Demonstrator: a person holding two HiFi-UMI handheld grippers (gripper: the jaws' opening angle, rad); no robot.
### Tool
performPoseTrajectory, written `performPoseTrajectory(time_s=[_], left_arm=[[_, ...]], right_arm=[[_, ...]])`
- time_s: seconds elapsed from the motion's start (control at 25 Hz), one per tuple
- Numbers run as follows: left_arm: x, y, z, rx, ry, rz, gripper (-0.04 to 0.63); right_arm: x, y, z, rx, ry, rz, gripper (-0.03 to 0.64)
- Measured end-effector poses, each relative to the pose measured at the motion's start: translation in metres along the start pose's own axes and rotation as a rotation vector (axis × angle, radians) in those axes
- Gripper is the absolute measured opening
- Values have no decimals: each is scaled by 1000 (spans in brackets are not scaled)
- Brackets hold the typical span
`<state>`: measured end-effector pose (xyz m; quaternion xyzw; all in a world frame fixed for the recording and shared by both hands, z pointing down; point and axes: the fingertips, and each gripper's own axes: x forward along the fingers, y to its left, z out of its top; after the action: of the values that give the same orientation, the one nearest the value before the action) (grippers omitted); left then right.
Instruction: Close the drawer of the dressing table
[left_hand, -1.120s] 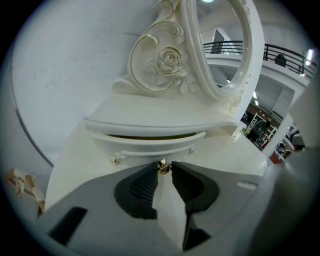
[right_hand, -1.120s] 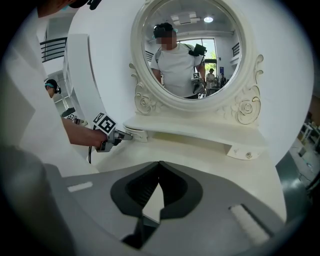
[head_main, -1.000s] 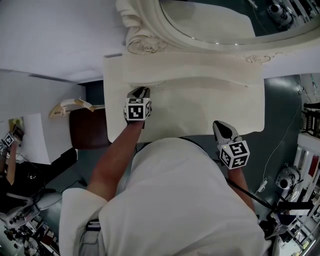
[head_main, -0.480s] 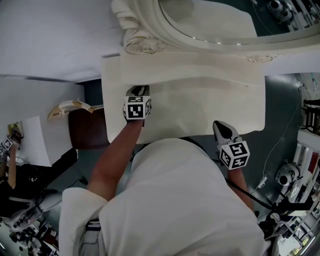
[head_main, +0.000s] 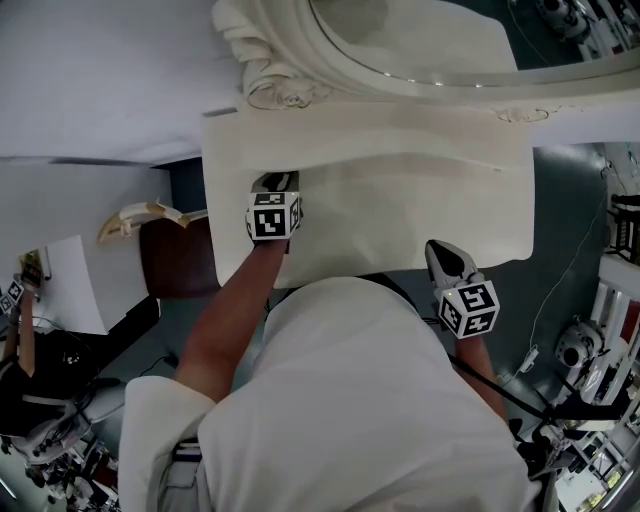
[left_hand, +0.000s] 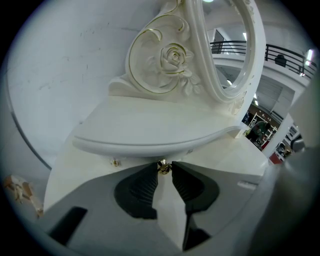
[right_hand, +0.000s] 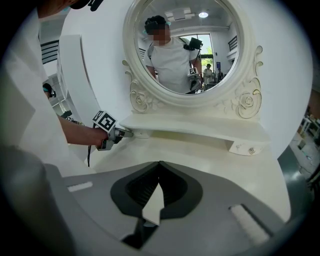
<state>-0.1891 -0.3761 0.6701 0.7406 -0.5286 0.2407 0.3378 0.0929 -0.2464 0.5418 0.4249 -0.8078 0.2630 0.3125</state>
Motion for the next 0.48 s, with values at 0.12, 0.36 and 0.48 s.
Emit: performPoseTrajectory(time_s=[0.12,0.36,0.48], left_arm=[[1,0,0,-1,4,1,95],[0,0,0,-2,2,10,97],[0,1,-1,-1,5,21,97]], right_arm=[[2,-1,0,0,1,4,2],[2,-1,-1,-3,0,15,2],[1,-2,-2,-8,-1,24,2]])
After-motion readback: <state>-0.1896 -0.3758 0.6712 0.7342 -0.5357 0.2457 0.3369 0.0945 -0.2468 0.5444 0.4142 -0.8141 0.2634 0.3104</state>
